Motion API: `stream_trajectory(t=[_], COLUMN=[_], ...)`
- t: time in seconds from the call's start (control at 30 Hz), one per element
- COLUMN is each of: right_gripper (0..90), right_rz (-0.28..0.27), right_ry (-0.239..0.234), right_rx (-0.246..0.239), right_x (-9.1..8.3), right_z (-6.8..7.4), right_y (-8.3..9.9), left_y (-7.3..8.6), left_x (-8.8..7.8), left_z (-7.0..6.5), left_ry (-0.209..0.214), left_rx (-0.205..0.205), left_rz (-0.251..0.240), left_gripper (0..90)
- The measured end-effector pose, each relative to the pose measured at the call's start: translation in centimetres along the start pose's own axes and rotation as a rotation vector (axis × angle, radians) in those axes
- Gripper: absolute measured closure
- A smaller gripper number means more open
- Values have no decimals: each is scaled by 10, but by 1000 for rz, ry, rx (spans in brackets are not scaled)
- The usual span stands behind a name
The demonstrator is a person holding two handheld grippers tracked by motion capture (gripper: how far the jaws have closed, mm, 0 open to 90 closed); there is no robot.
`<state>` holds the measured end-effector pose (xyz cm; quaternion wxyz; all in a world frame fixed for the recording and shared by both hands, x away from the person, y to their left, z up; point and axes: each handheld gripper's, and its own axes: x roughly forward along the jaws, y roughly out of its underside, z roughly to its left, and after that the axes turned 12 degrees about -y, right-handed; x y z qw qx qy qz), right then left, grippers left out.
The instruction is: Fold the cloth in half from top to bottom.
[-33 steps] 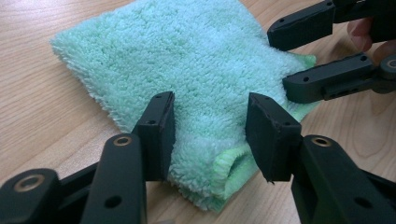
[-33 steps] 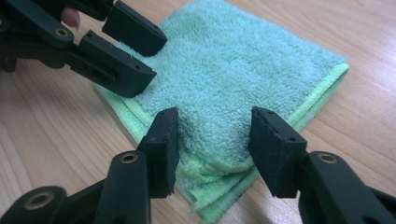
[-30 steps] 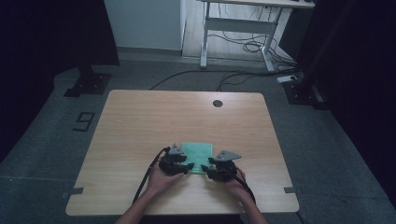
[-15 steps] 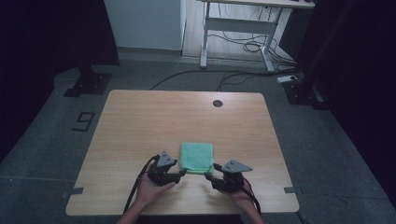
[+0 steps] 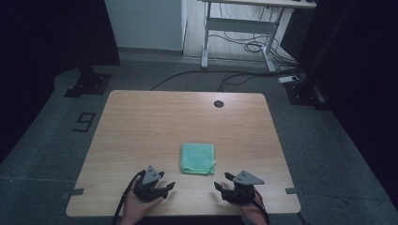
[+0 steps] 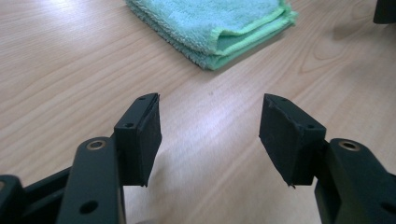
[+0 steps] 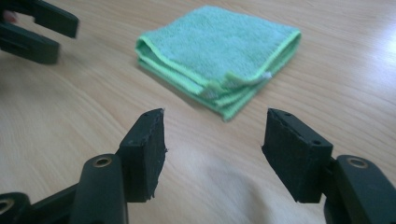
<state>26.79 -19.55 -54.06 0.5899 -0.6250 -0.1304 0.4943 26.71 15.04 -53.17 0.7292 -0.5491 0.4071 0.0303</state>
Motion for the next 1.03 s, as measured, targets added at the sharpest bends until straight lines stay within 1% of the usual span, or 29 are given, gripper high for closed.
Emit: stream_trajectory(t=[0.03, 0.07, 0.1, 0.13, 0.17, 0.23, 0.27, 0.4, 0.5, 0.67, 0.77, 0.83, 1.03], right_gripper=[385, 383, 379, 374, 362, 330, 321, 299, 285, 265, 254, 244, 228], right_rz=[5, 8, 6, 4, 9, 31, 35, 30, 30, 35, 33, 35, 31], right_ry=[3, 6, 4, 4, 4, 25, 30, 25, 27, 34, 32, 40, 41], right_rx=[-5, -7, 0, 7, 17, 19, 24, 37, 46, 53, 55, 57, 61], right_x=[-3, -5, -7, -8, -10, -11, -11, -17, -20, -20, -19, -18, -18], right_z=[0, -1, -2, -3, -4, -5, -5, -7, -10, -12, -13, -14, -15], right_y=[2, 3, 5, 6, 8, 11, 12, 14, 14, 16, 16, 16, 16], left_y=[1, 4, 5, 7, 8, 10, 13, 17, 17, 17, 18, 18, 17], left_x=[-1, -3, -3, -4, -4, -4, -4, -4, -5, -6, -5, -4, -5], left_z=[-1, -1, -1, -1, 0, 2, 4, 8, 10, 14, 14, 14, 15], left_ry=[-2, -18, -22, -15, -10, -7, 0, 12, 17, 13, 10, 7, 0], left_rx=[14, 33, 33, 24, 26, 30, 24, 8, 13, -3, -2, -2, -3], left_rz=[3, 5, 2, -2, -3, -2, -3, 12, 16, 12, 17, 19, 10], left_gripper=[385, 383, 381, 380, 378, 372, 366, 357, 351, 342, 334, 329, 310])
